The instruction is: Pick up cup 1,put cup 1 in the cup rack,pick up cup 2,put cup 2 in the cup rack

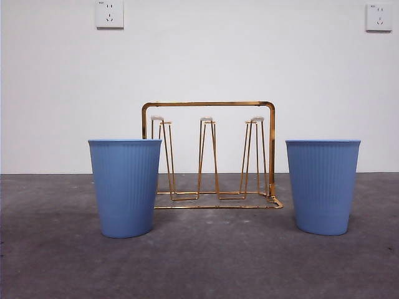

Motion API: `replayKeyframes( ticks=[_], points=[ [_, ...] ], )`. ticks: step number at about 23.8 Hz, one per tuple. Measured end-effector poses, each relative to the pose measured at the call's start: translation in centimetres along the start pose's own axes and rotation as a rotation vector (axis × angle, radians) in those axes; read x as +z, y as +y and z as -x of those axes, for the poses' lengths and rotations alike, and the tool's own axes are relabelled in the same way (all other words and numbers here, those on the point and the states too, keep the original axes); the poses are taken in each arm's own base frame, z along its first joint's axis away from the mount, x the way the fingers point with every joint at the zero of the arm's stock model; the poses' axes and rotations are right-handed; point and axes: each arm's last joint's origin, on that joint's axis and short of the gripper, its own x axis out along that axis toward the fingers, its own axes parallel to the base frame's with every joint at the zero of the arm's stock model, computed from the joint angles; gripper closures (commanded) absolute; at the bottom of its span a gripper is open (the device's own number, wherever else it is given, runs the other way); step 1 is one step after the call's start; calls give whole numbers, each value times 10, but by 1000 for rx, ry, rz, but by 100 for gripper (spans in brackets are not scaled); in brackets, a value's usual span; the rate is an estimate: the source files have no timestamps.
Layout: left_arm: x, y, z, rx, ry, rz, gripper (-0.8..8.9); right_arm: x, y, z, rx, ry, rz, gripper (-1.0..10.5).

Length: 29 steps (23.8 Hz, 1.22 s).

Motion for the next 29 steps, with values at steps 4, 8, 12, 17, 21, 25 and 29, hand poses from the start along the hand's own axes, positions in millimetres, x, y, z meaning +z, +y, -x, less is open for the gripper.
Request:
replayKeyframes(
  ticks=[4,8,12,17,21,25,29],
  points=[
    [2,0,-4,-29,75,-10,820,7,2,5,4,13,-6,955],
    [2,1,-9,-45,114,-20,820,8,1,4,7,33,-14,946],
    [3,2,-11,-48,120,-27,807,10,0,1,7,41,-18,908],
    [7,3,-14,-95,107,-12,159,14,-1,-1,18,22,-12,440],
    [16,2,-18,-193,62,-1,157,17,-4,-7,45,43,-23,437],
    [25,3,-25,-277,41,13,158,28,-13,-25,50,81,-54,442],
    [30,5,-34,-376,66,40,158,44,-30,-61,57,151,-107,446]
  ],
)
